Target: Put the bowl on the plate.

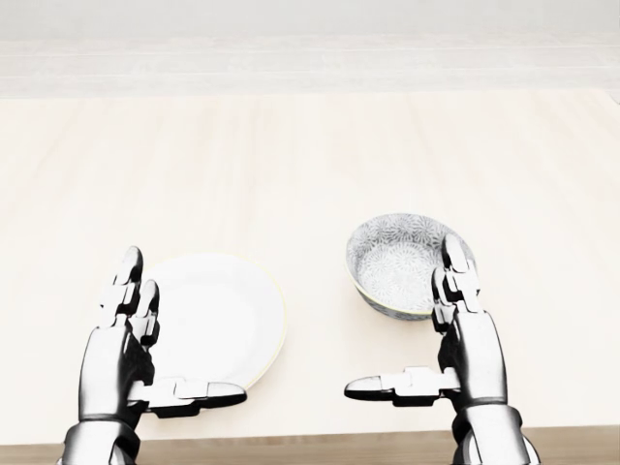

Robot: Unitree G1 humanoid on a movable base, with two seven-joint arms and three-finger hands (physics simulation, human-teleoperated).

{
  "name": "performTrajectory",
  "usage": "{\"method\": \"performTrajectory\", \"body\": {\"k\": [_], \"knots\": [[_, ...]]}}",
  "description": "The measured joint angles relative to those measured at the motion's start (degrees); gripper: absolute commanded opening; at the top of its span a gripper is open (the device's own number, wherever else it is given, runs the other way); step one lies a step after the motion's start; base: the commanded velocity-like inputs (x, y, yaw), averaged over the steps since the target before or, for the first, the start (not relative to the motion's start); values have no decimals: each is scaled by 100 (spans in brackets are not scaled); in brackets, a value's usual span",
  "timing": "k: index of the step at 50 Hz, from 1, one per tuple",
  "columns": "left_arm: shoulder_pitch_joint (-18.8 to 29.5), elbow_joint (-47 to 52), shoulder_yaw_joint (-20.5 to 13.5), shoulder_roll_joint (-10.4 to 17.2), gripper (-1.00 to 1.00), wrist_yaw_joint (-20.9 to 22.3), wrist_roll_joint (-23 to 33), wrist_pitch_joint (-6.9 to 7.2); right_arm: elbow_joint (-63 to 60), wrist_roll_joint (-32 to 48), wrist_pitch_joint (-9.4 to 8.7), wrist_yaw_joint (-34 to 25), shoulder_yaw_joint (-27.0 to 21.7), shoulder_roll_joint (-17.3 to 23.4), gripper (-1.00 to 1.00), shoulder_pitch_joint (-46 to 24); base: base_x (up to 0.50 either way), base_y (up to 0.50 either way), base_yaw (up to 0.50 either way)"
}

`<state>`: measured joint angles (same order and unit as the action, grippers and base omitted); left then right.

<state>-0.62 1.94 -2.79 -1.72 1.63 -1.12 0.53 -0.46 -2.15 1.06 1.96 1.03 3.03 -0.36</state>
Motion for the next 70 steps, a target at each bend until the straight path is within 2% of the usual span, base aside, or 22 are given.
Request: {"method": "performTrajectory", "body": {"k": [13,20,28,38,48,61,70], "knots": [[124,-24,-6,143,100,69,41,99,-26,-237,-158,-187,-231,88,100,-49,0,0,0],[158,128,-72,250,100,85,-57,256,-153,-160,-315,-264,-336,24,100,-65,0,0,0],[197,415,-257,381,100,106,-224,447,-502,-111,-600,-330,-427,-24,100,-41,0,0,0],[234,743,-558,546,100,144,-424,447,-891,51,-606,-349,-474,-31,100,-98,0,0,0],[311,883,-789,644,100,164,-555,447,-1225,117,-606,-408,-554,-21,100,-128,0,38,0],[469,611,-927,784,100,204,-603,447,-1241,25,-606,-453,-682,-16,100,-214,0,11,0],[583,396,-943,811,100,190,-604,447,-1280,-32,-606,-467,-737,23,100,-238,0,47,0]]}}
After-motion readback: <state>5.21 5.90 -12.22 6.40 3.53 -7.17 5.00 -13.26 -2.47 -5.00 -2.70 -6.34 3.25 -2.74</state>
